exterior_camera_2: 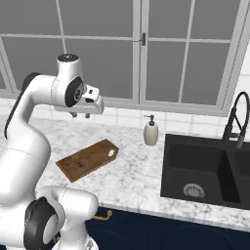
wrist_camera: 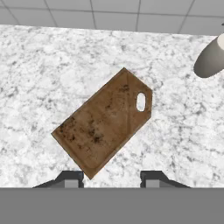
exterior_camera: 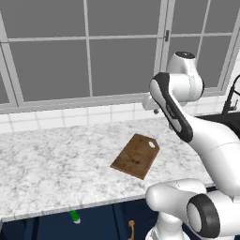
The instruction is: Pick up the knife from the drawer and place it on the cutting board. Then place the meat from the plate to the cutting board.
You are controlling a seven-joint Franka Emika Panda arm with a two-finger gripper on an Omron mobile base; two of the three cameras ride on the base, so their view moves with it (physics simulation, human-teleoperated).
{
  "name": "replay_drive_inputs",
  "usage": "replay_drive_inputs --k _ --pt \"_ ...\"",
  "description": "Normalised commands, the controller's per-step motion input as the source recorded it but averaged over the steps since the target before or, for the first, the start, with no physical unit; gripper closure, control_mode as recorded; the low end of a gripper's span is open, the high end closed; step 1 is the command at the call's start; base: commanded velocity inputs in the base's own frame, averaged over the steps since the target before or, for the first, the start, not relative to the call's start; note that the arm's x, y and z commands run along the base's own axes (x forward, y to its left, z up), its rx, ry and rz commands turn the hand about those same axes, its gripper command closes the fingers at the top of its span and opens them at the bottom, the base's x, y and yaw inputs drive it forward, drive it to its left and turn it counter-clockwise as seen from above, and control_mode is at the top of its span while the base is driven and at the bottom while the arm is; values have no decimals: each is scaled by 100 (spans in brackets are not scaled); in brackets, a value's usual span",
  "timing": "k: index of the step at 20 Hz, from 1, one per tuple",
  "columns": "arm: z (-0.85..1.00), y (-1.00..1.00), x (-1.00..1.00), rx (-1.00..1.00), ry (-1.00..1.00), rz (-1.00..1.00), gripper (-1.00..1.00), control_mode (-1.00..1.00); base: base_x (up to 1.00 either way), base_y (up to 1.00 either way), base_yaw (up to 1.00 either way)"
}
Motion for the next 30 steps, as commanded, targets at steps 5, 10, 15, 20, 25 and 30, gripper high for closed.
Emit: replay_drive_inputs --k 5,10,15,20,25,30 --pt "0 0 0 0 0 0 -100 100 -1 0 0" --pt "0 0 0 0 0 0 -100 100 -9 -5 28" --pt "0 0 0 0 0 0 -100 100 0 -14 66" --pt "0 0 0 0 0 0 -100 100 -3 -53 75" --pt "0 0 0 0 0 0 -100 100 10 -17 89" --pt "0 0 0 0 0 0 -100 100 52 -1 61"
